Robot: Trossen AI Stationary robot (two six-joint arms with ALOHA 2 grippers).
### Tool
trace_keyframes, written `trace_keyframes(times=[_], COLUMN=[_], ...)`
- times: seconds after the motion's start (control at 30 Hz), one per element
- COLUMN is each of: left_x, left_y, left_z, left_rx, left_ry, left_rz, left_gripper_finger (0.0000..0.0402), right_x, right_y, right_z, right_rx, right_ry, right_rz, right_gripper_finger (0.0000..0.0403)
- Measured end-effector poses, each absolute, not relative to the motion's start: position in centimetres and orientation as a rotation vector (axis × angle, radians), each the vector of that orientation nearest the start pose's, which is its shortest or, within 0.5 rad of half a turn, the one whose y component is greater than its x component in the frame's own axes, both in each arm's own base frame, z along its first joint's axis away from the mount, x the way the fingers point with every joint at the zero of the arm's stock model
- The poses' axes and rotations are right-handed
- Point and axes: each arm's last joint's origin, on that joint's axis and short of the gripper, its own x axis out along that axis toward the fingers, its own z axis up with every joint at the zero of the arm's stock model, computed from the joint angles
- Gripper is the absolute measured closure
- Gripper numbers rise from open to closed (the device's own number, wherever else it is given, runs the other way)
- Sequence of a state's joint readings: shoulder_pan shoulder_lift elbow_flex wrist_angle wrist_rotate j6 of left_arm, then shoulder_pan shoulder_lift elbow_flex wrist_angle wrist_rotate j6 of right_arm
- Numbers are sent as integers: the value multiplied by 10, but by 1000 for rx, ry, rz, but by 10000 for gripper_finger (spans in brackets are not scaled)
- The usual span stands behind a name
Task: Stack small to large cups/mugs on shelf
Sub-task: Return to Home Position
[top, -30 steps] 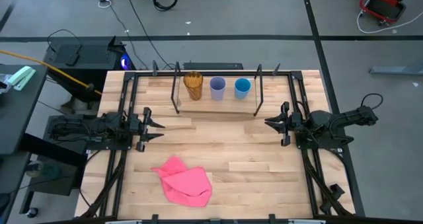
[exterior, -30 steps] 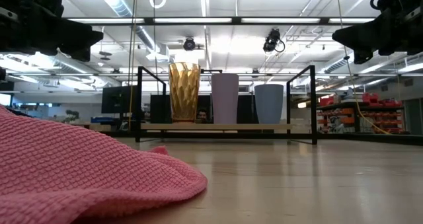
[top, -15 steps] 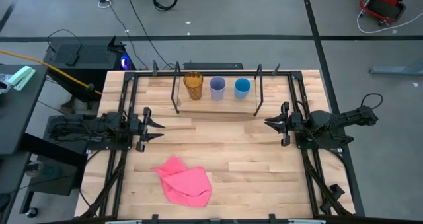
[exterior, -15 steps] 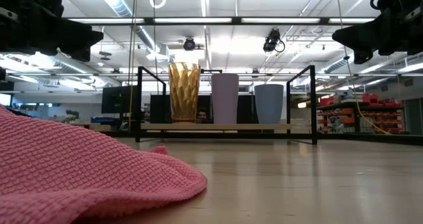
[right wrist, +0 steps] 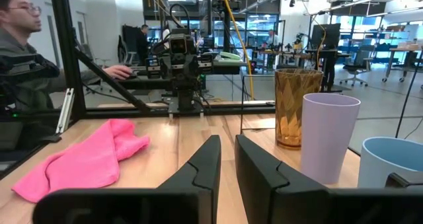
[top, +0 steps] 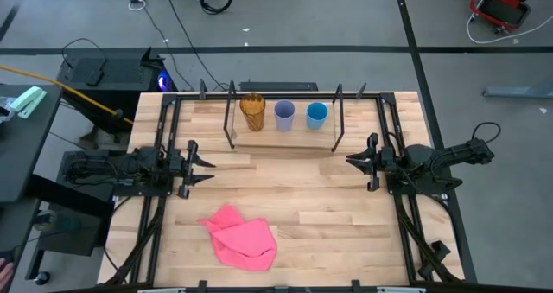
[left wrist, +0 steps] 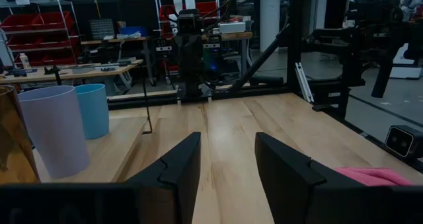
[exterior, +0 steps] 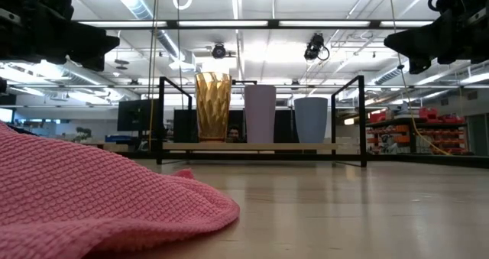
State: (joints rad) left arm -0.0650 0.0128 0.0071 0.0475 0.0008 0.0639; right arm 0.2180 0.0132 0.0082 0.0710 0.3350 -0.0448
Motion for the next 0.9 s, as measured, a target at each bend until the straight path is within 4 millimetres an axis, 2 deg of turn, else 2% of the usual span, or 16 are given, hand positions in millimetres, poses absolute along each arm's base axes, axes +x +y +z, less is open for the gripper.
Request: trace_keyframes(times=[0.3, 0.63, 0.9], left_x=[98, 98, 98], left_y=[-6, -6, -6], left_z=[169, 169, 169], left_rx=[63, 63, 63], left_ry=[-44, -44, -44], left_rz=[-65, -64, -64], left_gripper_finger=[259, 249, 256], right_x=[96, 96, 96], right_y=[12, 12, 12], right_z=[172, 172, 172], right_rx=[-27, -27, -27], right_ry=[-61, -61, -61], right_rz=[-118, -118, -119], right_gripper_finger=[351, 351, 351])
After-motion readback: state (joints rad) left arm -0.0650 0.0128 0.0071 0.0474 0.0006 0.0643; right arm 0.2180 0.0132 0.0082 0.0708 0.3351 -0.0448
